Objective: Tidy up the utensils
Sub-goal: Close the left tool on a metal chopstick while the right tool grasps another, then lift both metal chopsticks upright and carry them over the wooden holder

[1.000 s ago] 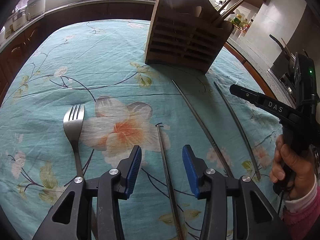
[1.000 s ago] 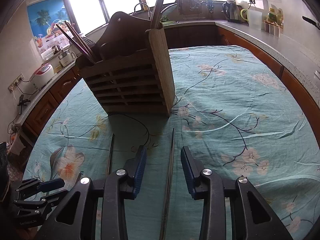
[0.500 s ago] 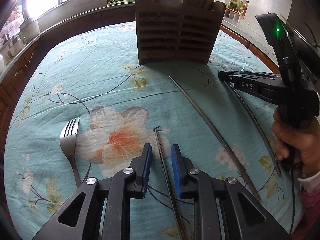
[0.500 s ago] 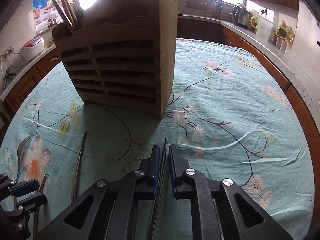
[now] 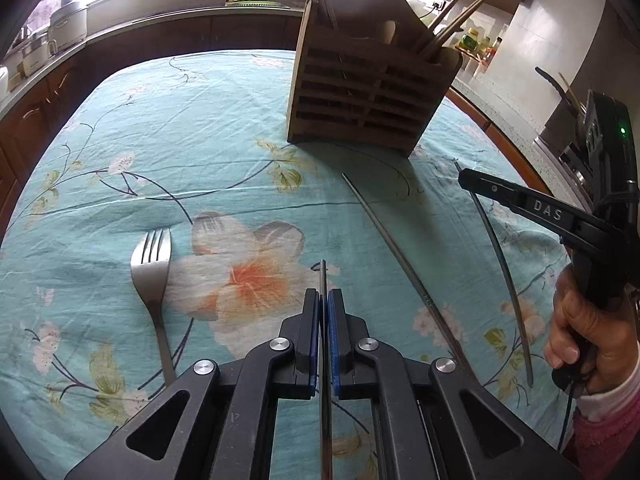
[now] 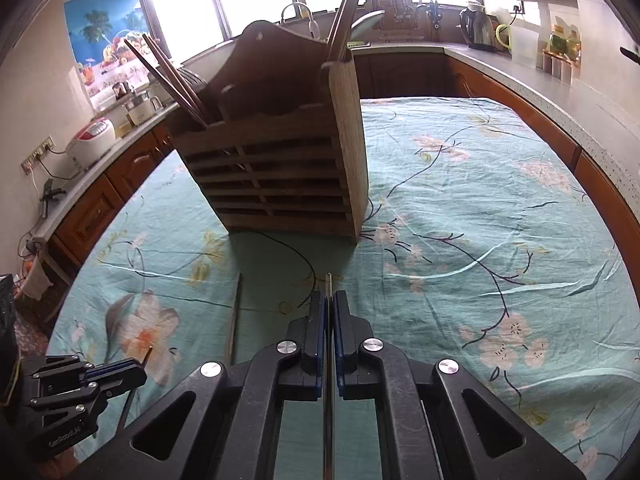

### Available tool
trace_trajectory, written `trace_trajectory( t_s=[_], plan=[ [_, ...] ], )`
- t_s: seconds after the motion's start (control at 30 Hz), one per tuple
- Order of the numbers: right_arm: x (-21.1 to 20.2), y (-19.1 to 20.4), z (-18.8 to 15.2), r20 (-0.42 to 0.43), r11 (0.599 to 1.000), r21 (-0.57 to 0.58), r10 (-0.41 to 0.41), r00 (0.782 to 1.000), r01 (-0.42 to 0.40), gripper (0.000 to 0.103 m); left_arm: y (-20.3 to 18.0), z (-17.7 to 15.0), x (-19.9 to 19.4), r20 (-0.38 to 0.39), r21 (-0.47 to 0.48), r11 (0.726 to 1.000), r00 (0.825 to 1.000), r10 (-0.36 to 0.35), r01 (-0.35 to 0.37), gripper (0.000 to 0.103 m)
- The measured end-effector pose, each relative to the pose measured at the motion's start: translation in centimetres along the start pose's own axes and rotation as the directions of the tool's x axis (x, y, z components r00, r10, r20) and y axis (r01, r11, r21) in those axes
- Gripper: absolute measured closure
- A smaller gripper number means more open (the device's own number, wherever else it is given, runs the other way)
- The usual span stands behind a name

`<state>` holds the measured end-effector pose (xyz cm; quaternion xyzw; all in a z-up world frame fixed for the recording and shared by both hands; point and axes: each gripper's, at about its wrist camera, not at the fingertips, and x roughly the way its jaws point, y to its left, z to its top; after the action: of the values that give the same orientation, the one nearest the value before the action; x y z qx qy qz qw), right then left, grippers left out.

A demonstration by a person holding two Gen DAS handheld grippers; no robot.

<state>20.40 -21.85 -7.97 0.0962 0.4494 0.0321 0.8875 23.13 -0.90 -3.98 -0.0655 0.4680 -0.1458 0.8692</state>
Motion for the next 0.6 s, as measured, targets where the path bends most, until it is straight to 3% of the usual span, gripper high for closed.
trace_trajectory(
  t_s=[0.23,0.6],
  plan=[
    [-4.7,0.3,0.5,0.093,0.998,0.024,0.048,0.995,-0.051,0.099,0.9,0.4,-4.7,0.108,-0.033,0.996,0.991,-0.074,0.078,0.101],
    [-10.6,1.2,2.2,0.242,0.996,0.018,0.078,0.967,-0.085,0.099,2.0,-0.5,-12.8,0.266,-0.026,0.981,0.948,-0.176,0.19,0.101]
  ],
)
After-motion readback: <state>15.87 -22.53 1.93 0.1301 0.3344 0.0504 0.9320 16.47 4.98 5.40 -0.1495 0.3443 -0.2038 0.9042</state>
